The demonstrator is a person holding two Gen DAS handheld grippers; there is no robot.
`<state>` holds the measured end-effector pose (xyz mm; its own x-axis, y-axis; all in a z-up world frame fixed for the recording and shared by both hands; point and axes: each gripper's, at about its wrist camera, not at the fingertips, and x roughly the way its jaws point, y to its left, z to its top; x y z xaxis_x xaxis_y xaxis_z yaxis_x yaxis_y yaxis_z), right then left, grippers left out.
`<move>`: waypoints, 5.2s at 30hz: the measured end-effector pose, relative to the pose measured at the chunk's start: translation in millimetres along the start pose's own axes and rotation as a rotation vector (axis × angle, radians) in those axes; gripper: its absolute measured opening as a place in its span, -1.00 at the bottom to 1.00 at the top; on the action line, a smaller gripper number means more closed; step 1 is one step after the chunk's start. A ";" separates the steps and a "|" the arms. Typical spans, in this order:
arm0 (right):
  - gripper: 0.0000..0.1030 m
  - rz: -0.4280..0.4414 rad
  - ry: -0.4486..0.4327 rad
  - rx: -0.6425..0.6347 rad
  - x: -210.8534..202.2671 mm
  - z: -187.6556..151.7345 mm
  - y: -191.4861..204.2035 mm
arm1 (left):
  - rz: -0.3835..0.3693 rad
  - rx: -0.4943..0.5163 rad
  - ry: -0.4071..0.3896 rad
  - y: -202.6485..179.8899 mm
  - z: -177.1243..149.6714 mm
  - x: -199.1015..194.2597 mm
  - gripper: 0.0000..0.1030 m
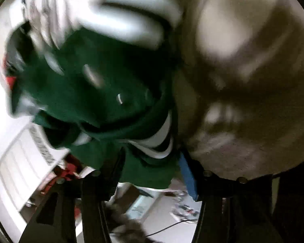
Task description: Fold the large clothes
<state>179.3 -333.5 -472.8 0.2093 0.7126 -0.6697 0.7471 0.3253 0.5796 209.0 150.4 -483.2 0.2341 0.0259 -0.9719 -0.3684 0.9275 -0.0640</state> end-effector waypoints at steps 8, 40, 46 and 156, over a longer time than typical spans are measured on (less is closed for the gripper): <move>0.22 -0.171 -0.013 -0.637 -9.4 6.0 189.3 | -0.001 0.020 -0.078 -46.8 5.7 5.5 0.86; 0.09 -0.309 0.134 -0.768 36.6 72.9 243.0 | -0.064 0.000 -0.067 -49.2 42.3 37.2 0.92; 0.10 -0.426 0.222 -0.873 64.3 55.1 192.2 | -0.053 -0.016 -0.052 -52.2 29.4 31.4 0.92; -0.27 -0.536 0.004 -0.733 -8.3 52.7 152.7 | -0.040 0.150 0.030 -118.4 -33.3 9.1 0.92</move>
<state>324.9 -322.5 -403.2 -0.0541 0.3535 -0.9339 0.1549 0.9269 0.3419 224.8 28.4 -492.0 0.2183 -0.0217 -0.9756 -0.2202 0.9729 -0.0709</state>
